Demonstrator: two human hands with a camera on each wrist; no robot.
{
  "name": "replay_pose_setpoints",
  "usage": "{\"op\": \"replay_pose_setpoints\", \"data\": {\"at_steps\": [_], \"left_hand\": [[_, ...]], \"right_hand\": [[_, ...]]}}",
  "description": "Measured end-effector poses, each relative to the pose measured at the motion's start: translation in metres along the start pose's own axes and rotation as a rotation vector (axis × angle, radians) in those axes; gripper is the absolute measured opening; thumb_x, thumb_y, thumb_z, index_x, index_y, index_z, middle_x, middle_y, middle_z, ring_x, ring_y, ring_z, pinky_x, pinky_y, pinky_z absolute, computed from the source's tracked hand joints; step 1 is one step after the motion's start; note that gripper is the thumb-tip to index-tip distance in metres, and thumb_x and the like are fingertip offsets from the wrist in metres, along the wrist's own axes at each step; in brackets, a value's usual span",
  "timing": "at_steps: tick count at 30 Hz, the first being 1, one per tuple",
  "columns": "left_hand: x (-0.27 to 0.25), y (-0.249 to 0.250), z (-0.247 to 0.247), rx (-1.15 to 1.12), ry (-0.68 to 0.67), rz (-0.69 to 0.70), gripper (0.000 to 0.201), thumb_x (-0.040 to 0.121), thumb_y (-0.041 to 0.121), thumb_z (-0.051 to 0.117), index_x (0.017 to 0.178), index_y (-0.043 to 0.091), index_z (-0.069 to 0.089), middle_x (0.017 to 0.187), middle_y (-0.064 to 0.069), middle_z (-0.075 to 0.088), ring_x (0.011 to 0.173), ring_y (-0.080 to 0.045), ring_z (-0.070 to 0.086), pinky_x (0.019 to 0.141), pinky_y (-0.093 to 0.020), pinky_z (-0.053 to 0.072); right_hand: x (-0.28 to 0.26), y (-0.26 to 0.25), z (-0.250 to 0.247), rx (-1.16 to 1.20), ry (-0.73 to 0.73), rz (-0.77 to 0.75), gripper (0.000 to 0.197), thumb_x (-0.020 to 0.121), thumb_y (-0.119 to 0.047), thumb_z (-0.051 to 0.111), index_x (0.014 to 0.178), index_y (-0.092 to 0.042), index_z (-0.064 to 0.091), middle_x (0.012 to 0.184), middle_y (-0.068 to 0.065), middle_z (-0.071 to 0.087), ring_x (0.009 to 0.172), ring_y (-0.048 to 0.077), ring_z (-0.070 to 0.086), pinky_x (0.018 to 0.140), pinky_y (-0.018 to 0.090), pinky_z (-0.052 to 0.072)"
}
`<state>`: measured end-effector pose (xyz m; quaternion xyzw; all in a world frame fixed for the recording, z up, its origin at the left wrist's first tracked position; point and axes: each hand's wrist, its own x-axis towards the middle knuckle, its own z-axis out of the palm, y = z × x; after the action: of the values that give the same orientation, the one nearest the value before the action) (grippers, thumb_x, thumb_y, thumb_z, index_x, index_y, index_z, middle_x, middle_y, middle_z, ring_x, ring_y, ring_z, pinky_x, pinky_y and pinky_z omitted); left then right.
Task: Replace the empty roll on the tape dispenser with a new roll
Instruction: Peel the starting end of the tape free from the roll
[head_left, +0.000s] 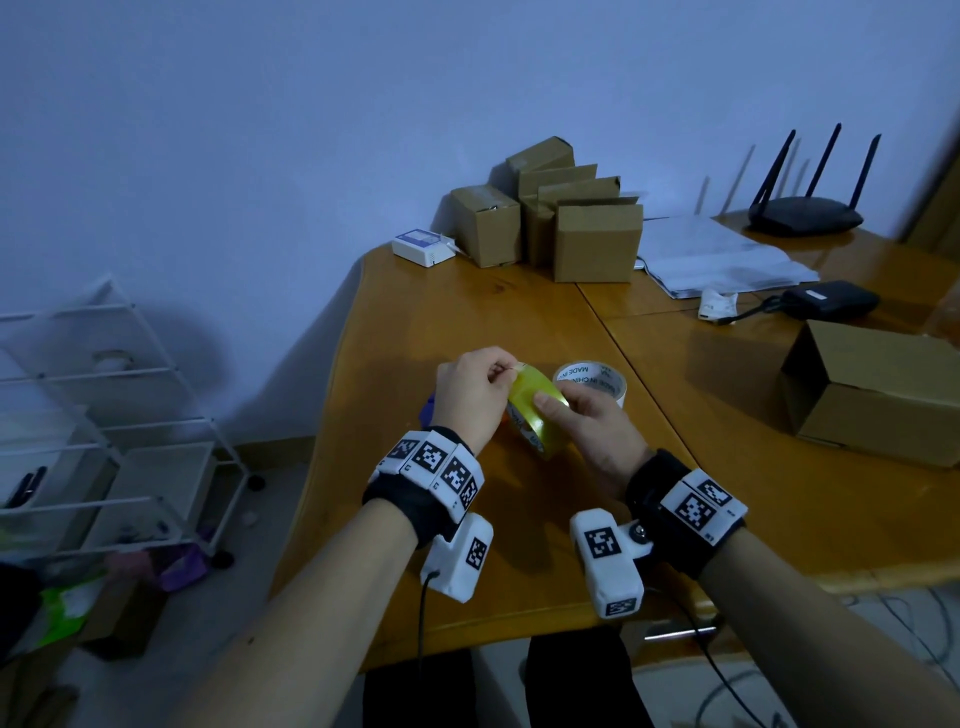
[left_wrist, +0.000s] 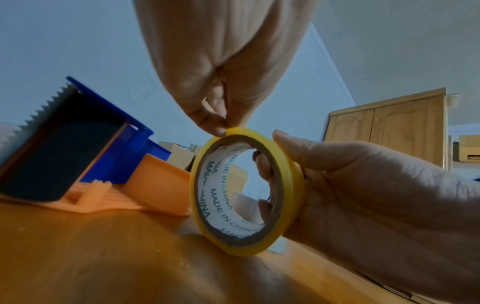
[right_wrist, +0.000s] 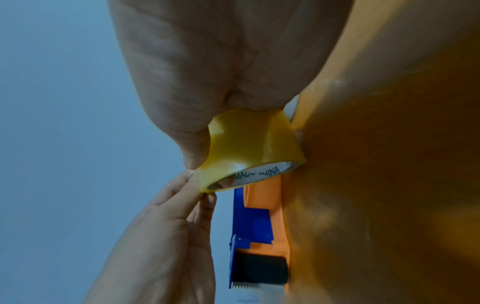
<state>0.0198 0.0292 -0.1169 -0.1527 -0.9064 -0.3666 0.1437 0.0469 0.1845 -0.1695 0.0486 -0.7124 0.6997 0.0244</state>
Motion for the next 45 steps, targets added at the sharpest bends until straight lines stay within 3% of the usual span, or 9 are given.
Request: {"op": "replay_pose_setpoints", "data": {"at_steps": [8,11,17,23,30,34,39,41,45], "left_hand": [[-0.002,-0.003,0.003,0.000,0.002,0.015,0.015,0.098,0.013,0.055,0.099,0.012,0.070,0.097,-0.003,0.070,0.090,-0.015,0.061,0.073,-0.015,0.040],[0.001,-0.004,0.002,0.024,-0.004,0.049,0.015,0.097,0.013,0.056,0.098,0.011,0.071,0.098,-0.003,0.068,0.091,-0.017,0.062,0.077,-0.021,0.045],[0.004,0.001,-0.001,0.027,0.006,0.052,0.015,0.095,0.015,0.060,0.098,0.014,0.075,0.096,0.000,0.074,0.086,-0.008,0.061,0.073,-0.008,0.035],[0.003,0.001,-0.001,-0.011,0.012,0.007,0.014,0.094,0.017,0.061,0.097,0.016,0.075,0.095,0.001,0.074,0.094,-0.018,0.066,0.096,-0.038,0.048],[0.007,-0.001,-0.013,-0.141,-0.133,-0.101,0.014,0.094,0.014,0.061,0.102,0.014,0.072,0.098,-0.003,0.072,0.088,-0.016,0.067,0.085,-0.028,0.055],[0.008,-0.003,-0.029,-0.229,-0.206,-0.106,0.016,0.095,0.016,0.061,0.106,0.014,0.073,0.092,0.001,0.073,0.072,-0.007,0.070,0.068,-0.008,0.052],[0.006,-0.002,-0.036,-0.655,-0.131,-0.237,0.025,0.098,0.010,0.056,0.120,0.000,0.064,0.100,-0.015,0.072,0.075,-0.018,0.073,0.071,-0.025,0.059],[0.008,-0.001,-0.040,-0.751,-0.134,-0.258,0.029,0.098,0.008,0.055,0.127,0.008,0.058,0.110,-0.012,0.068,0.076,-0.021,0.073,0.071,-0.029,0.060],[0.014,-0.003,-0.055,-0.510,-0.080,-0.172,0.033,0.097,0.016,0.057,0.130,0.022,0.059,0.113,0.001,0.069,0.079,-0.008,0.070,0.066,-0.019,0.055]], "right_hand": [[0.001,-0.001,0.002,-0.029,0.015,0.033,0.024,0.092,-0.035,0.063,0.105,-0.017,0.071,0.100,0.018,0.070,0.086,0.028,0.064,0.073,0.043,0.051],[0.003,-0.006,0.005,-0.048,0.027,0.025,0.024,0.094,-0.033,0.062,0.107,-0.015,0.070,0.099,0.016,0.071,0.087,0.031,0.065,0.075,0.047,0.053],[0.002,-0.005,0.006,-0.081,0.042,0.004,0.034,0.086,-0.045,0.063,0.105,-0.018,0.071,0.102,0.017,0.072,0.097,0.042,0.066,0.083,0.059,0.053],[-0.001,-0.008,0.004,-0.110,0.035,-0.021,0.033,0.086,-0.047,0.061,0.101,-0.019,0.072,0.098,0.016,0.072,0.093,0.039,0.067,0.081,0.057,0.053],[-0.002,-0.016,0.001,-0.092,-0.002,0.027,0.020,0.094,-0.032,0.061,0.098,-0.016,0.071,0.092,0.010,0.072,0.085,0.028,0.066,0.076,0.046,0.052],[0.007,-0.023,-0.001,-0.091,0.035,0.085,0.023,0.080,-0.040,0.065,0.085,-0.020,0.074,0.101,0.016,0.072,0.101,0.036,0.065,0.092,0.052,0.050],[0.009,-0.039,-0.002,0.051,0.044,0.092,0.024,0.094,-0.021,0.055,0.072,-0.014,0.065,0.069,0.002,0.068,0.067,0.018,0.063,0.063,0.027,0.047],[0.008,-0.045,-0.005,0.072,0.061,0.107,0.025,0.094,-0.021,0.054,0.072,-0.011,0.062,0.064,0.002,0.066,0.058,0.016,0.061,0.058,0.024,0.047],[0.004,-0.047,-0.018,0.138,0.084,0.164,0.035,0.093,-0.028,0.052,0.062,-0.012,0.056,0.056,0.005,0.054,0.051,0.020,0.046,0.062,0.031,0.039]]}}
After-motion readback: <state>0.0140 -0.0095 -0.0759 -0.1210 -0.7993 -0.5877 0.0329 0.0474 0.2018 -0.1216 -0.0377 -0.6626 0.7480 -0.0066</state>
